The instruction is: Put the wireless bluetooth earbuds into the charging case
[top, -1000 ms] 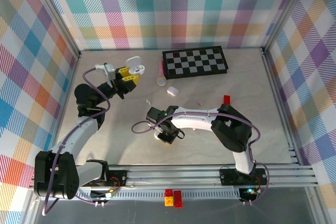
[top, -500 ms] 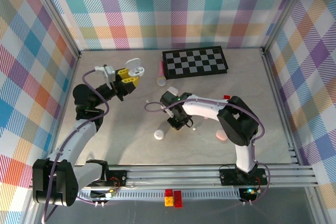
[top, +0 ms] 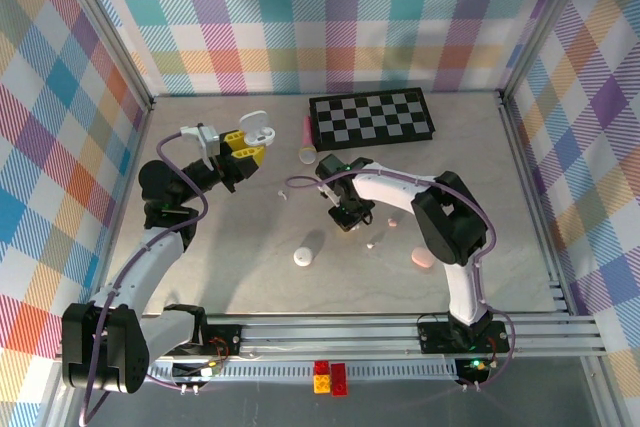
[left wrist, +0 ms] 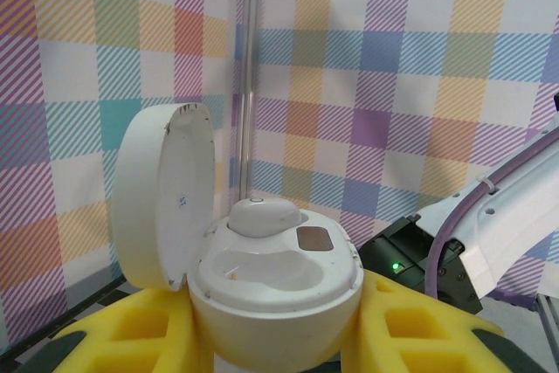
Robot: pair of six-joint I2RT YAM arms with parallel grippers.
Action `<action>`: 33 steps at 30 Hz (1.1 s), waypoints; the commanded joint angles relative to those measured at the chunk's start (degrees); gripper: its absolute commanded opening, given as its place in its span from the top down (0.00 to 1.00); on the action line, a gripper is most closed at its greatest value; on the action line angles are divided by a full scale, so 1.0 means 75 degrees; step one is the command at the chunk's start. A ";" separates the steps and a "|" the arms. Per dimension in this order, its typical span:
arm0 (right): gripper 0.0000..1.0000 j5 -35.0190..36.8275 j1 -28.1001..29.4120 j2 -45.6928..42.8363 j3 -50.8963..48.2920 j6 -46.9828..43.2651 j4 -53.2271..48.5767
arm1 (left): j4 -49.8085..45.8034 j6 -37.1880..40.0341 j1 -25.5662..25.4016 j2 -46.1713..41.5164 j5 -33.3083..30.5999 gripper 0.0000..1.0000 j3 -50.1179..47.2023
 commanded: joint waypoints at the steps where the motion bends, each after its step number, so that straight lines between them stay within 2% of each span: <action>1: 0.65 0.0470 -0.0044 0.0050 0.0252 0.0155 -0.0036 | 0.0147 0.0066 0.0121 -0.0083 0.0045 0.67 0.0045; 14: 0.65 0.0959 0.0411 0.0177 0.0361 0.0507 -0.0419 | 0.0228 0.0013 0.0121 0.0073 0.0063 0.67 0.0116; 28: 0.66 0.1922 0.0681 0.0758 0.0863 0.1675 -0.1420 | 0.0158 0.0060 0.0112 0.0109 0.0110 0.67 0.0116; 33: 0.62 0.2151 0.0717 0.0758 0.1022 0.1889 -0.1673 | 0.0134 0.0078 0.0125 0.0065 0.0092 0.67 0.0082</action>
